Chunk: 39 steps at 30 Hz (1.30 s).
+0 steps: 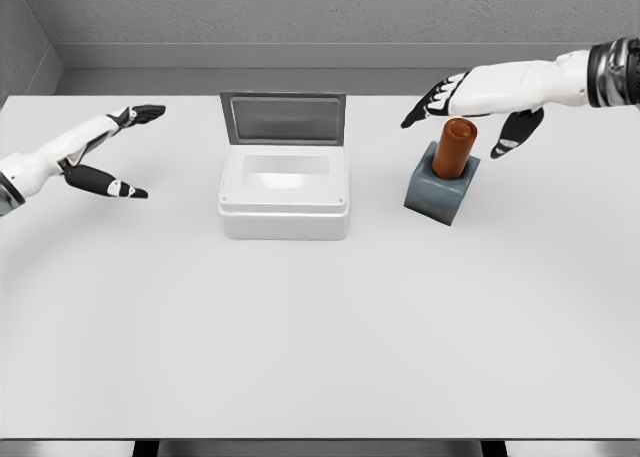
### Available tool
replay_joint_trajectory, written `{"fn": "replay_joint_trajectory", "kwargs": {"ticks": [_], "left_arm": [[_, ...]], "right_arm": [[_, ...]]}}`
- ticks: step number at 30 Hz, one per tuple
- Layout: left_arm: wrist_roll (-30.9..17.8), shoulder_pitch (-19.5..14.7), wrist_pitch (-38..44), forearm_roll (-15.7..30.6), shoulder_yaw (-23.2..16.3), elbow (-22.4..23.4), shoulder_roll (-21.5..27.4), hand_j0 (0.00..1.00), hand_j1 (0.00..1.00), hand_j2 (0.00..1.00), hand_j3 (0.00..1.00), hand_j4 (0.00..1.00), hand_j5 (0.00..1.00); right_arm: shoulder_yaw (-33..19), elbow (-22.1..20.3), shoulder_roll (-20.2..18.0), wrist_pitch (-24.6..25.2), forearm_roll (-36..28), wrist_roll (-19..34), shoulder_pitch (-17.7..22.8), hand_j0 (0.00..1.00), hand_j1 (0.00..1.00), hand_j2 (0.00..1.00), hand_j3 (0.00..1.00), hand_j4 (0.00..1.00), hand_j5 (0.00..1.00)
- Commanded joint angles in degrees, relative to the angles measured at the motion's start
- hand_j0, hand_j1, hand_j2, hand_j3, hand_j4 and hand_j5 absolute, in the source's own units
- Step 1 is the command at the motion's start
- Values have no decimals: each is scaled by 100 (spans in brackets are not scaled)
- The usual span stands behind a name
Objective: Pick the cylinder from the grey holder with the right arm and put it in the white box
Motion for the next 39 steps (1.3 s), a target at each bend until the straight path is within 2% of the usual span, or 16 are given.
{"fn": "replay_joint_trajectory", "kwargs": {"ticks": [1, 10, 21, 25, 33, 39], "left_arm": [[2, 9, 12, 46, -5, -4, -30, 100, 100, 100, 100, 100, 100], [2, 0, 12, 46, -13, -4, -21, 100, 100, 100, 100, 100, 100], [2, 9, 12, 46, -5, -4, -12, 100, 100, 100, 100, 100, 100], [2, 9, 12, 46, -5, -4, -12, 100, 100, 100, 100, 100, 100], [2, 0, 12, 46, -22, -4, -12, 100, 100, 100, 100, 100, 100], [2, 0, 12, 46, -14, -4, -12, 100, 100, 100, 100, 100, 100]], "right_arm": [[-5, 49, 56, 14, -27, 1, 9, 100, 100, 100, 100, 100, 100], [4, 533, 284, 14, -1, 19, 44, 100, 100, 100, 100, 100, 100], [4, 647, 469, 14, 104, 63, 176, 100, 100, 100, 100, 100, 100], [-13, 867, 469, 14, 104, 63, 176, 100, 100, 100, 100, 100, 100], [-5, 919, 557, 14, 104, 63, 176, 100, 100, 100, 100, 100, 100], [-5, 1130, 680, 14, 104, 72, 176, 100, 100, 100, 100, 100, 100]]}}
